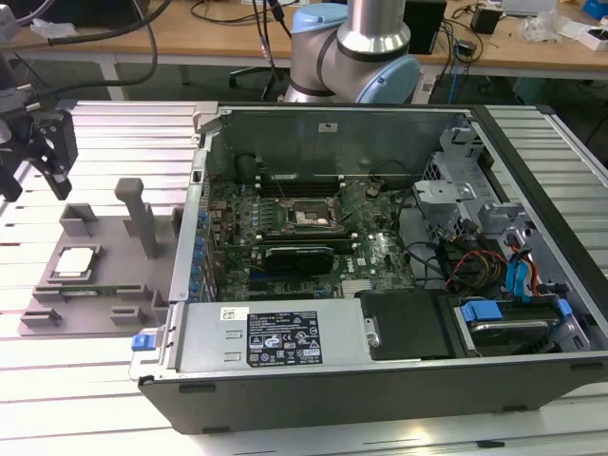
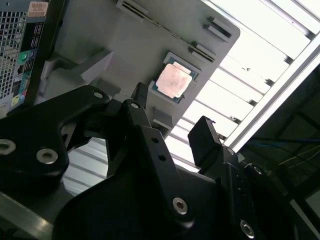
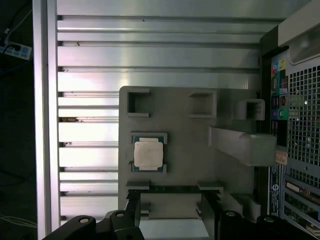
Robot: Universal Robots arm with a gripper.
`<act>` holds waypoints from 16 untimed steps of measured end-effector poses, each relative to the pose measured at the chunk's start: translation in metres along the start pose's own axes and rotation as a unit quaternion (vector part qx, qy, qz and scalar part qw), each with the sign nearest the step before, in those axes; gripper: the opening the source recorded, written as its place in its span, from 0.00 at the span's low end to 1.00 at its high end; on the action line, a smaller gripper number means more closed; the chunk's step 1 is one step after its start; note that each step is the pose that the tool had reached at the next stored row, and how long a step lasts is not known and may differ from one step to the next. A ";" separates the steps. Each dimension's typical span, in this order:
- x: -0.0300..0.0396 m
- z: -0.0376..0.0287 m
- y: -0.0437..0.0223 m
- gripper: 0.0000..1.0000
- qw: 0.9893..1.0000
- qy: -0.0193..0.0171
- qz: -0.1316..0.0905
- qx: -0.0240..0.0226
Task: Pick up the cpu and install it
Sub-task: 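Pick up the cpu and move it towards the insertion slot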
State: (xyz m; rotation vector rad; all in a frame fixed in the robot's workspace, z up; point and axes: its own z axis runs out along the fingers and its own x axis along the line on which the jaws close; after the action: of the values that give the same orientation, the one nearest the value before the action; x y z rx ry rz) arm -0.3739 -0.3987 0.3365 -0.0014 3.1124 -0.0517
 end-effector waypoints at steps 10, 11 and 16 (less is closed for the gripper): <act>0.0004 0.0155 0.0005 0.60 1.000 0.000 -0.001 0.001; 0.0005 0.0170 0.0006 0.60 1.000 0.000 -0.001 0.001; 0.0041 0.0207 0.0009 0.60 1.000 0.000 -0.001 0.001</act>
State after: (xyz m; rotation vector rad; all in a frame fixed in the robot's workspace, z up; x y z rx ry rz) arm -0.3773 -0.3985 0.3157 -0.0037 3.1122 -0.0538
